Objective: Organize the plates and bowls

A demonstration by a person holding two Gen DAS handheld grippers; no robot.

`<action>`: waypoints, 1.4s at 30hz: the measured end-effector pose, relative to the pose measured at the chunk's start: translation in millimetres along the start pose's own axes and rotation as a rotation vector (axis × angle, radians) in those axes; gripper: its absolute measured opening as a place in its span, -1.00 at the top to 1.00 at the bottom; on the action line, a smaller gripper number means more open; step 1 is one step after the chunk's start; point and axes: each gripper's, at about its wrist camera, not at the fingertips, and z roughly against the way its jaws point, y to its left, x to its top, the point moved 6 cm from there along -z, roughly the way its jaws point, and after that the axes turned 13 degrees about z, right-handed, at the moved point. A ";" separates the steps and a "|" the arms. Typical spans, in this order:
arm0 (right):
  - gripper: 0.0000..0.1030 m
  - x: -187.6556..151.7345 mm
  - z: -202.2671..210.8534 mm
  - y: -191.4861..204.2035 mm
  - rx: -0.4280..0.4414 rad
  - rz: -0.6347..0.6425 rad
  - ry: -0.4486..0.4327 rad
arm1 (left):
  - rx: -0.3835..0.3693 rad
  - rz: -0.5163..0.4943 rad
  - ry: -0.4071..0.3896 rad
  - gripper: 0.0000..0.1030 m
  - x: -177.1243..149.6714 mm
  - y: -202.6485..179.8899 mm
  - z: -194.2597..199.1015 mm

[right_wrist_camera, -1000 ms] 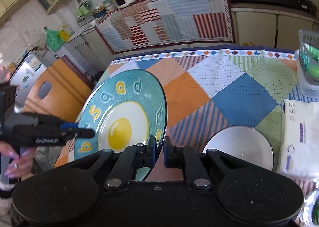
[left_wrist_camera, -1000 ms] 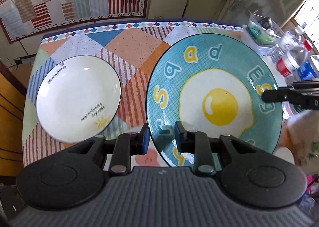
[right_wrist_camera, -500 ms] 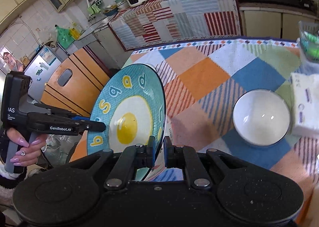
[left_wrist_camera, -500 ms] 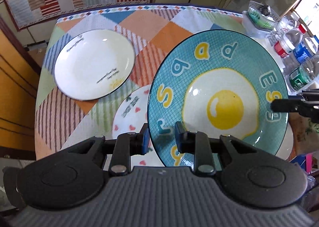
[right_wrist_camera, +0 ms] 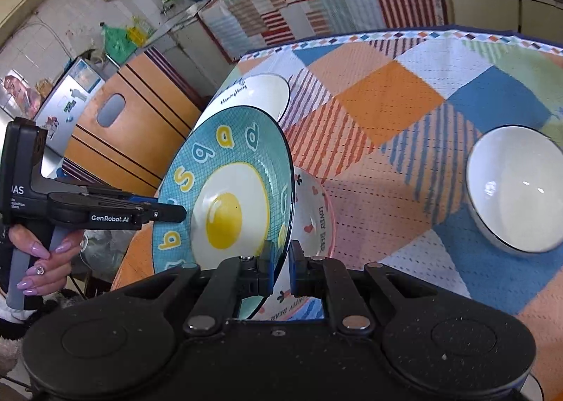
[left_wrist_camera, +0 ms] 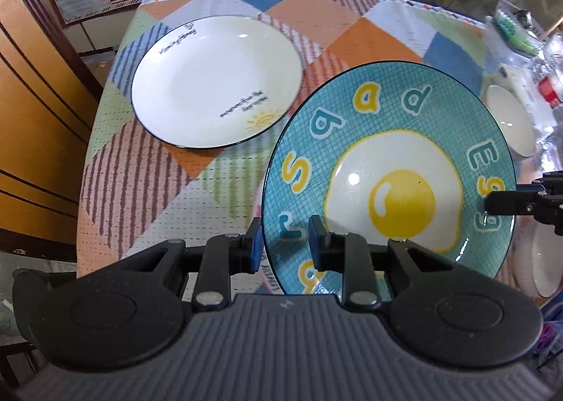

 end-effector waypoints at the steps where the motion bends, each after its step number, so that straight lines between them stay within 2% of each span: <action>1: 0.76 0.4 -4.5 0.0 0.006 0.005 0.009 | 0.007 0.000 0.004 0.52 0.1 2.1 -3.0; 7: 0.76 -4.2 -31.7 -1.3 0.021 0.018 0.075 | 0.053 -0.015 0.022 0.52 -3.8 11.3 -22.5; 13: 0.75 -8.4 -49.0 -4.0 0.036 -0.010 0.100 | 0.087 -0.033 0.030 0.52 -5.5 15.4 -37.3; 21: 0.73 -8.6 -59.1 -7.9 0.000 -0.003 0.142 | 0.100 -0.066 0.030 0.53 -7.2 10.3 -49.0; 29: 0.69 -7.7 -49.9 5.5 -0.101 0.070 0.159 | 0.152 -0.139 0.039 0.53 -11.6 -1.8 -53.8; 38: 0.55 -5.0 -54.1 17.9 -0.233 0.176 0.192 | 0.147 -0.142 0.054 0.55 -12.5 -0.7 -54.6; 42: 0.50 -3.3 -55.8 21.7 -0.295 0.217 0.207 | 0.121 -0.144 0.048 0.55 -9.7 -2.9 -41.7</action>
